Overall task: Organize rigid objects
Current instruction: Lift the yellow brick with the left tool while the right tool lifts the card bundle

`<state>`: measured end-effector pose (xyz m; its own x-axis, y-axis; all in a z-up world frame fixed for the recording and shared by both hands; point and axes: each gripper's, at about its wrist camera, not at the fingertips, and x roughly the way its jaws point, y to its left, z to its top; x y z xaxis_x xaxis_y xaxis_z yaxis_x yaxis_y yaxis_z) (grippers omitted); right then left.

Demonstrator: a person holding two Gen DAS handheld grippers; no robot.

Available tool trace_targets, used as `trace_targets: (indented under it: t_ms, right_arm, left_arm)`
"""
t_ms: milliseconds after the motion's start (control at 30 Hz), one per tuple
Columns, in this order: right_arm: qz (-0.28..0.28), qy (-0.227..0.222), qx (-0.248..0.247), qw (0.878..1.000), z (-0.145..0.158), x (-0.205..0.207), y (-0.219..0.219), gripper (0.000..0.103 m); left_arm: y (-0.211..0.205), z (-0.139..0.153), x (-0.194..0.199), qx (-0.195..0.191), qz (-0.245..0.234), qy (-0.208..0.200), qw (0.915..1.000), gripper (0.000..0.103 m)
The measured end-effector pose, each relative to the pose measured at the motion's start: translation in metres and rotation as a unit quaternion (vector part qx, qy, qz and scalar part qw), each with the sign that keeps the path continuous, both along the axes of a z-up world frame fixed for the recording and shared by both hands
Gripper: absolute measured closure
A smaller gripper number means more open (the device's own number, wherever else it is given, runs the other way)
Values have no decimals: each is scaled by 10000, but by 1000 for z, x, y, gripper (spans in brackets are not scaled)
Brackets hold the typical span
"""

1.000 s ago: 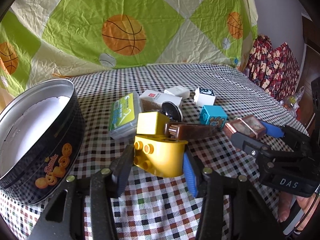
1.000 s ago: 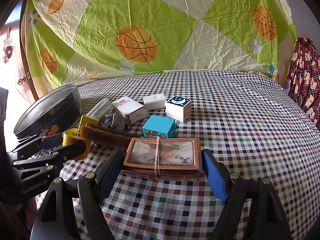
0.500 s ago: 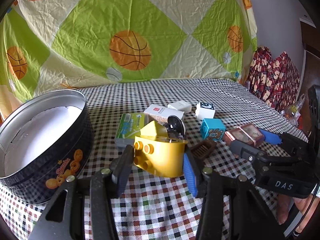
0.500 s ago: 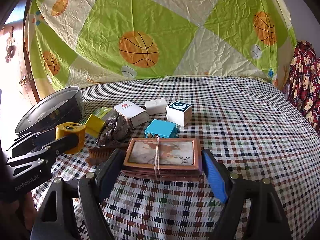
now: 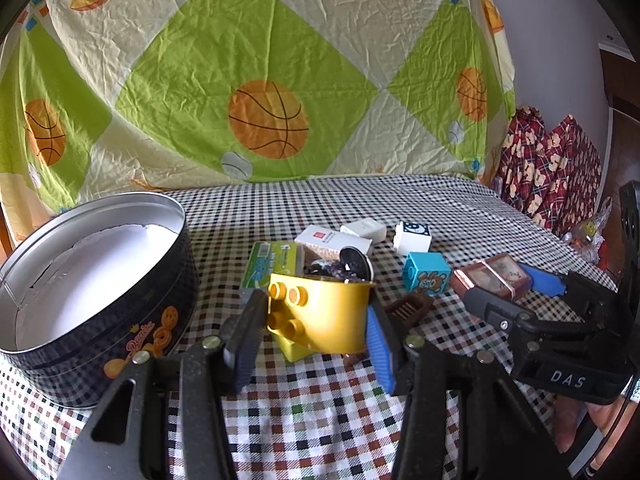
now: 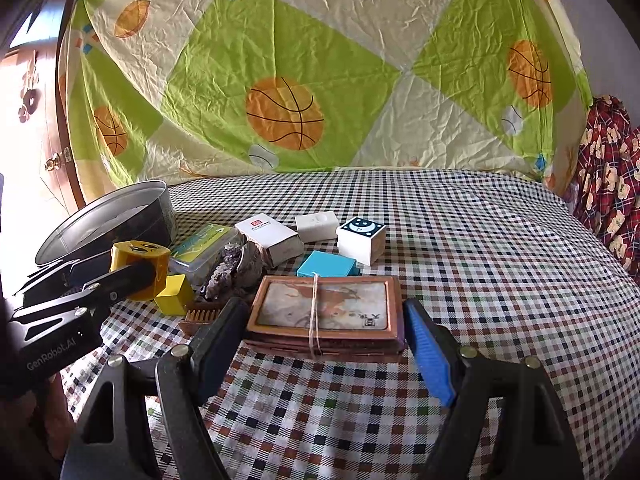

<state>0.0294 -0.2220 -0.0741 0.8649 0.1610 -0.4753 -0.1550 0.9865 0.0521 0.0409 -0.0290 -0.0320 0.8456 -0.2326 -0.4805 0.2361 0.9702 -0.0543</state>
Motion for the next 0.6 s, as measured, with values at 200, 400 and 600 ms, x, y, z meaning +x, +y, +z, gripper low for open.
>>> trace_targets:
  t_ms: [200, 400, 600]
  right_arm:
    - [35, -165, -28, 9999, 1, -6, 1, 23]
    - [45, -285, -51, 9996, 2, -10, 1, 23]
    - [71, -392, -76, 9992, 2, -14, 2, 23]
  left_arm:
    - [0, 2, -3, -2, 13, -119, 9999, 56]
    - [1, 3, -7, -22, 44, -218, 9997, 56]
    - [2, 5, -11, -28, 75, -325, 9994, 56]
